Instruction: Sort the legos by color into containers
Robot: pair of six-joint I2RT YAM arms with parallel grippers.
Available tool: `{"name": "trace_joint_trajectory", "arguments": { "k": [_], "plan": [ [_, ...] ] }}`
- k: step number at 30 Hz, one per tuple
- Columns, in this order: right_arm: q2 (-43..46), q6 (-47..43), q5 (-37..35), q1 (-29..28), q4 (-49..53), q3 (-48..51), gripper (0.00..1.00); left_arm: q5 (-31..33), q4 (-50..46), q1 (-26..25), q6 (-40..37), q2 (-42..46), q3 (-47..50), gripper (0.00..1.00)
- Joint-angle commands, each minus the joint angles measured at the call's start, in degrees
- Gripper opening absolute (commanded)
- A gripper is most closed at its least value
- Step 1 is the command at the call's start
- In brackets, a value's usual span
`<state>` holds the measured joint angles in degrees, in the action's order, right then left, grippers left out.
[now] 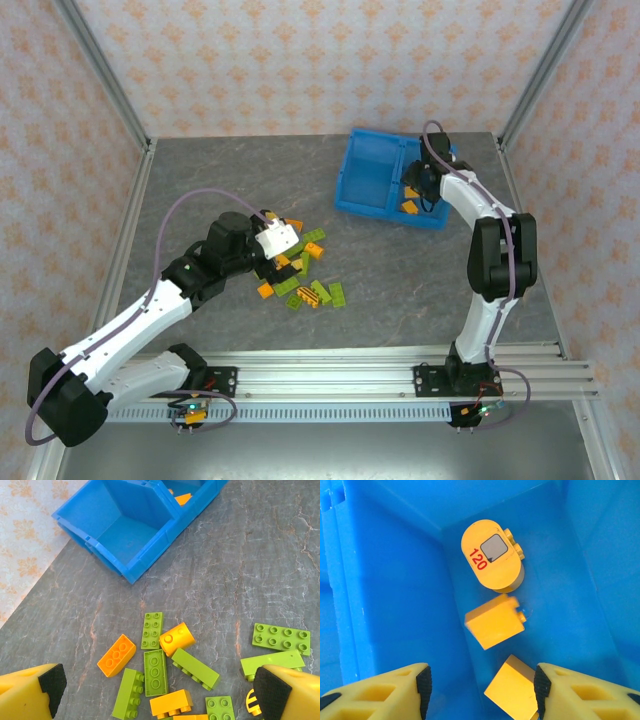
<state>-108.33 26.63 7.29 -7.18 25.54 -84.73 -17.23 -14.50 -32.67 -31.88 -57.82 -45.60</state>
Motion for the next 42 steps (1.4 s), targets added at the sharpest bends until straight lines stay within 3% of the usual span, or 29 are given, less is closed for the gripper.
{"name": "trace_joint_trajectory", "arguments": {
  "k": [1,6,10,13,15,18,22,26,32,37,42],
  "plan": [
    [5.21,0.71,0.32,-0.03,1.34,0.91,0.58,1.53,1.55,-0.65,2.43,-0.34,-0.62,1.00],
    [16.81,0.35,5.61,-1.39,0.84,10.18,0.63,4.00,3.59,-0.56,5.40,-2.21,0.16,1.00],
    [30.70,-0.90,7.10,-6.41,2.37,19.70,0.72,10.33,4.11,0.78,14.53,-6.52,-2.15,1.00],
    [40.10,-1.01,9.86,-12.09,3.00,25.76,0.84,9.27,1.47,5.00,21.91,-11.57,-6.85,1.00],
    [44.42,-0.39,13.70,-15.83,3.79,28.29,1.00,8.80,-1.04,8.47,28.62,-15.90,-10.71,1.00],
    [44.69,0.37,21.04,-19.95,7.41,28.13,0.99,9.70,-8.06,11.44,36.55,-23.90,-17.84,1.00],
    [42.13,0.70,30.14,-24.31,8.41,26.54,0.99,7.35,-16.76,12.46,39.13,-35.20,-27.00,1.00],
    [40.82,-2.10,24.11,-27.62,12.53,23.63,0.99,5.48,-17.25,12.89,42.21,-43.09,-32.35,1.00],
    [39.89,-0.25,22.48,-27.67,10.89,25.77,0.99,5.91,-19.46,12.91,42.20,-54.68,-40.40,1.00],
    [40.16,-0.46,20.30,-27.72,10.67,28.00,0.99,3.06,-20.51,12.82,41.06,-58.95,-43.64,1.00],
    [40.22,-0.15,17.68,-27.78,11.18,28.63,0.99,4.85,-21.55,12.74,40.58,-61.13,-43.77,0.97]
  ]
}}
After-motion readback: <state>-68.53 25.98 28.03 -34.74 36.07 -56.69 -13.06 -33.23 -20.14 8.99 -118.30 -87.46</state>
